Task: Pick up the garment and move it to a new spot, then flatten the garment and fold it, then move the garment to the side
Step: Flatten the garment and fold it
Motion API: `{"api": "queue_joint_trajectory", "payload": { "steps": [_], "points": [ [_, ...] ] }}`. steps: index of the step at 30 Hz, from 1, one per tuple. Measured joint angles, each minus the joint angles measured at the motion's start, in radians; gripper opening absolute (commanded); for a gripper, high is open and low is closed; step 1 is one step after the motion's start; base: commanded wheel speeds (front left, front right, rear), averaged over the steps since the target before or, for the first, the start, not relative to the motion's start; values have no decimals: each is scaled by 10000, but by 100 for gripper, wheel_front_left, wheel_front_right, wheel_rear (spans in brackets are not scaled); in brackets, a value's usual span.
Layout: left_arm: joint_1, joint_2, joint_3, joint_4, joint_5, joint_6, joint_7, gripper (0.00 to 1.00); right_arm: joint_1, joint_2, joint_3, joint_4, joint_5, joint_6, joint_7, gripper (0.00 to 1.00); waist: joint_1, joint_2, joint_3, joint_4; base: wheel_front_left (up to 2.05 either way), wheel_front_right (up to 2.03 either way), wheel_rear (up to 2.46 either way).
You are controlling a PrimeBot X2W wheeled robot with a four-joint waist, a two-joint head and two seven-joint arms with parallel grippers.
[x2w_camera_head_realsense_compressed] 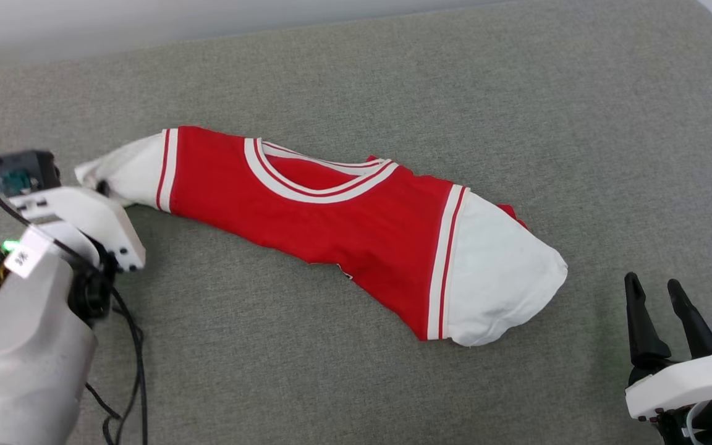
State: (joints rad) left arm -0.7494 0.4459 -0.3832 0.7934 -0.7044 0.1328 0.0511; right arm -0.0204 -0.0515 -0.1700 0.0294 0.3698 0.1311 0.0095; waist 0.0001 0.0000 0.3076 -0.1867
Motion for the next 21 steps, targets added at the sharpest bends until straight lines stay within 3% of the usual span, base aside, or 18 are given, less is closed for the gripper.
{"api": "queue_joint_trajectory", "payload": {
  "steps": [7, 8, 9, 13, 21],
  "points": [
    [673, -397, 82, 280, -439, -539, -497, 2, -55, 0, -117, 35, -199, 0, 165, 100, 0, 0, -244, 162, 0, 0, 0],
    [767, -428, 69, 236, -416, -593, -675, 42, -54, 0, -140, 13, -272, 0, 188, 100, 0, 0, -319, 180, 0, 0, 0],
    [861, -451, 84, 169, -431, -702, -863, 100, -50, 2, -159, -21, -332, 0, 272, 100, -1, 0, -406, 199, 0, 0, 0],
    [1248, -445, 19, -247, -169, -683, -1919, 100, 84, 0, -295, -173, -460, 0, 508, 100, 0, 0, -801, 300, 0, 0, 0],
    [2837, -474, 71, -2426, 667, 280, -3083, 100, 587, 0, -380, -564, -523, 0, 1020, 100, -2, 0, -1481, 536, 0, 0, 0]
  ]
}}
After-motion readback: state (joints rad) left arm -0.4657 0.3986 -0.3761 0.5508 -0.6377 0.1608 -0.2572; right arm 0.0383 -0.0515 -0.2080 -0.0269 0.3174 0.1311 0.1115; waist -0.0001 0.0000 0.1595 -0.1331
